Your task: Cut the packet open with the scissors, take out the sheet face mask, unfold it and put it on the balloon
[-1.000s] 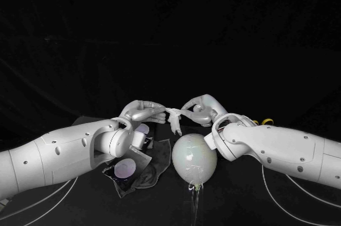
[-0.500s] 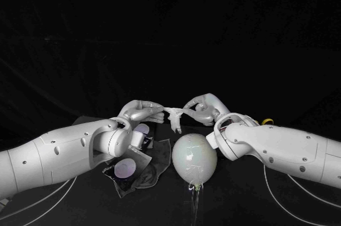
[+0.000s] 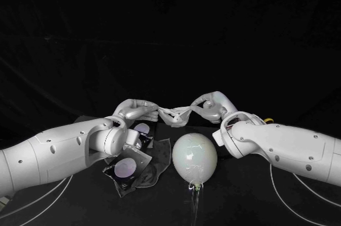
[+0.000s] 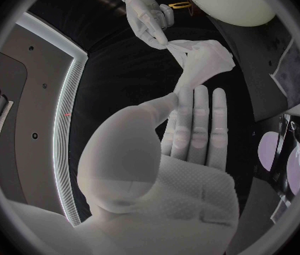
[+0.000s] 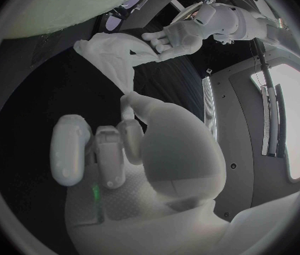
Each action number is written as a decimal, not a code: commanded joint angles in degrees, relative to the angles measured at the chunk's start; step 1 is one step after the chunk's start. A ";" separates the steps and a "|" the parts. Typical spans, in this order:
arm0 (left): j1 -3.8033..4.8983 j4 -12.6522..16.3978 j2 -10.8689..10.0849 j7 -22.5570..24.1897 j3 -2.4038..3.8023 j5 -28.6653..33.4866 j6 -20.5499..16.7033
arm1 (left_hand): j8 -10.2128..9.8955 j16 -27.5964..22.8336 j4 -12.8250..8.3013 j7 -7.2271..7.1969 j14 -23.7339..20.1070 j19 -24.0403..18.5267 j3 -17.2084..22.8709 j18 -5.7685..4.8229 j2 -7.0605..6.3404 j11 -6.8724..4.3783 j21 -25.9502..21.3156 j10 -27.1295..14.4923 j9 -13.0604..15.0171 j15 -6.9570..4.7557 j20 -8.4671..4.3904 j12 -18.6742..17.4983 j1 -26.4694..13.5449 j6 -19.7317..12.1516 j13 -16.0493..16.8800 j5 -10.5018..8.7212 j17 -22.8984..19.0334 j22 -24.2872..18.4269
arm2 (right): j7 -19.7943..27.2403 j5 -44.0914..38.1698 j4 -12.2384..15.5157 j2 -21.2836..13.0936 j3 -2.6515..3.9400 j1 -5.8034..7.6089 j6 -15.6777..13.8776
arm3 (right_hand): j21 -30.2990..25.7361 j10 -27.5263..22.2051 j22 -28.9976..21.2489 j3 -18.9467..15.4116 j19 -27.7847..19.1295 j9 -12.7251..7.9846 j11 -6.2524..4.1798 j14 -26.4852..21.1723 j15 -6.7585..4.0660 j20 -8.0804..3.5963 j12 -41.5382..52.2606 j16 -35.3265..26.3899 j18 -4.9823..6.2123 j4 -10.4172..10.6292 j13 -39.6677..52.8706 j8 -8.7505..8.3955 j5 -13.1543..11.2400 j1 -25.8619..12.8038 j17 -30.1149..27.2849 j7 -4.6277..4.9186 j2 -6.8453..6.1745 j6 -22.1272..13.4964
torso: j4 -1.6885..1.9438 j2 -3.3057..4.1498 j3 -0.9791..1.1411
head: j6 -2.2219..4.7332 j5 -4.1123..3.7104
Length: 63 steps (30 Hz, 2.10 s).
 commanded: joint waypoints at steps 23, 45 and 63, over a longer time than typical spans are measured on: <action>0.07 -1.15 -0.73 0.21 0.08 -0.37 -0.96 | 0.30 0.19 -0.12 0.06 0.21 -0.59 0.62 0.92 0.41 -0.18 0.58 -0.40 11.71 -0.34 0.02 0.59 -0.29 0.19 0.36 0.18 0.24 0.32 | 1.86 -0.06 -0.84 -1.36 0.36 0.03 -2.42 | 0.41 0.82 11.42 0.41 0.41 2.18 -0.56 6.07 -0.56 -0.20 0.10 0.20 -0.62 -0.27 6.16 2.14 0.22 0.15 15.05 -0.52 0.05 0.53 | 0.01 -0.02 -0.03 | 0.00 -0.11; 0.07 -1.73 -1.03 0.06 0.07 -0.55 -1.21 | 0.36 0.23 -0.19 0.05 0.23 -0.74 0.82 0.91 0.37 -0.19 0.86 -0.46 11.98 -0.36 0.00 0.72 -0.36 0.14 0.56 0.18 0.33 0.50 | 2.99 0.32 -0.43 -2.49 0.86 0.64 -4.16 | 0.73 0.97 11.50 0.51 0.56 2.29 -0.58 6.07 -0.60 -0.24 0.34 0.20 -0.69 -0.45 6.36 2.28 0.22 0.18 15.05 -0.54 -0.08 0.46 | -0.03 -0.03 -0.05 | 0.14 -0.45; 0.07 -2.93 -0.91 0.42 0.08 -0.94 -1.23 | 0.36 0.23 -0.19 0.05 0.23 -0.74 0.82 0.91 0.37 -0.19 0.86 -0.46 11.98 -0.36 0.00 0.72 -0.36 0.14 0.56 0.18 0.33 0.50 | 3.21 0.01 0.54 -3.29 1.13 1.52 -4.10 | 0.97 1.03 11.57 0.57 0.68 2.36 -0.60 6.07 -0.62 -0.27 0.42 0.20 -0.74 -0.58 6.43 2.38 0.22 0.20 15.05 -0.56 -0.21 0.40 | 0.04 0.02 -0.04 | 0.29 -0.69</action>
